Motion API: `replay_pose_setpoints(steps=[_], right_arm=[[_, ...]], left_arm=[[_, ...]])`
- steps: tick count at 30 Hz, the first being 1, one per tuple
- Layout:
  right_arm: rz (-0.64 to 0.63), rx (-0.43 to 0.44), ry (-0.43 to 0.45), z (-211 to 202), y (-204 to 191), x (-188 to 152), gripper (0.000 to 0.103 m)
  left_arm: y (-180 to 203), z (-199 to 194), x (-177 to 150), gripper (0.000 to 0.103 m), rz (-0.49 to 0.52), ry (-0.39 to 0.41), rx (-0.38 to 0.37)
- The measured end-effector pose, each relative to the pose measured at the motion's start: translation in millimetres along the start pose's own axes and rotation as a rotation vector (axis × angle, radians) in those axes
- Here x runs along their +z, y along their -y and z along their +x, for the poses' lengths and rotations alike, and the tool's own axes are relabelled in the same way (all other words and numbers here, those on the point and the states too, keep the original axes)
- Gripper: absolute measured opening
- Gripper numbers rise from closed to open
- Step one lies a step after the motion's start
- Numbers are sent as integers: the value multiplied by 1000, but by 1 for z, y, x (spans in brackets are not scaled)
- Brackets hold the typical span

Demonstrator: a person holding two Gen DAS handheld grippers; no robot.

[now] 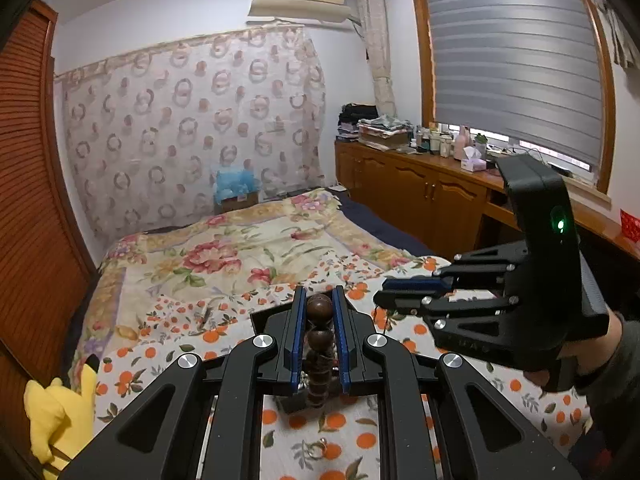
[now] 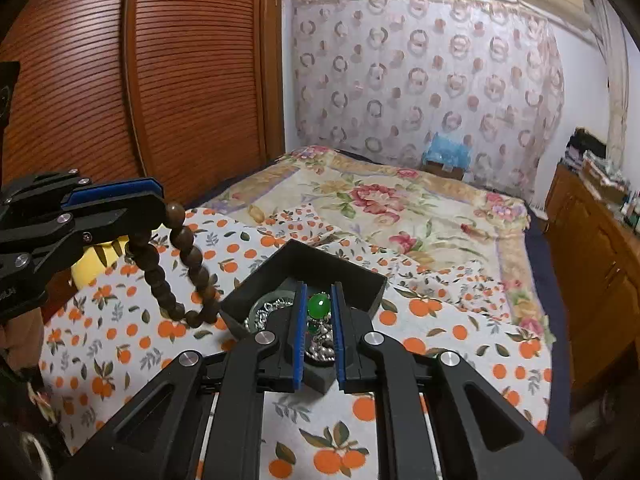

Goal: Organize jewelry
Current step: 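Lower both held items into the black box and open both tools, then move both tools back over the gold rings on the bed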

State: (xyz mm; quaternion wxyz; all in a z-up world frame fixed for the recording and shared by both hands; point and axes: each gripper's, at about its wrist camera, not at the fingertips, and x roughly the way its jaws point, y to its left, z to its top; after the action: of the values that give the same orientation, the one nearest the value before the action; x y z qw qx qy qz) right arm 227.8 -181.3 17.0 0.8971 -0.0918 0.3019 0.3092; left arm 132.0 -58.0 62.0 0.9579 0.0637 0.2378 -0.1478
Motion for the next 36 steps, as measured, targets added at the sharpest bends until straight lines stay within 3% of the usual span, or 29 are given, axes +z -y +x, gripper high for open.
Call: replay_pose_setpoints(steps=[13, 23, 24, 26, 27, 30, 36], right_arm=[[33, 18, -56, 38, 1, -11, 15], [36, 16, -78, 35, 4, -34, 15], [35, 18, -77, 33, 3, -37, 15], [36, 26, -75, 29, 0, -43, 16], [35, 29, -74, 28, -2, -46, 22], [29, 48, -69, 21, -12, -58, 32], [3, 119, -102, 17, -47, -85, 32]], left_arm=[[-15, 54, -1, 12, -39, -72, 37], [-26, 86, -14, 15, -59, -126, 67], [-27, 86, -15, 17, -64, -127, 66], [-27, 82, -18, 34, -70, -125, 67], [-27, 78, -22, 43, -71, -122, 71], [-25, 67, -39, 43, -60, -123, 73], [-30, 49, -75, 55, -76, -160, 73]])
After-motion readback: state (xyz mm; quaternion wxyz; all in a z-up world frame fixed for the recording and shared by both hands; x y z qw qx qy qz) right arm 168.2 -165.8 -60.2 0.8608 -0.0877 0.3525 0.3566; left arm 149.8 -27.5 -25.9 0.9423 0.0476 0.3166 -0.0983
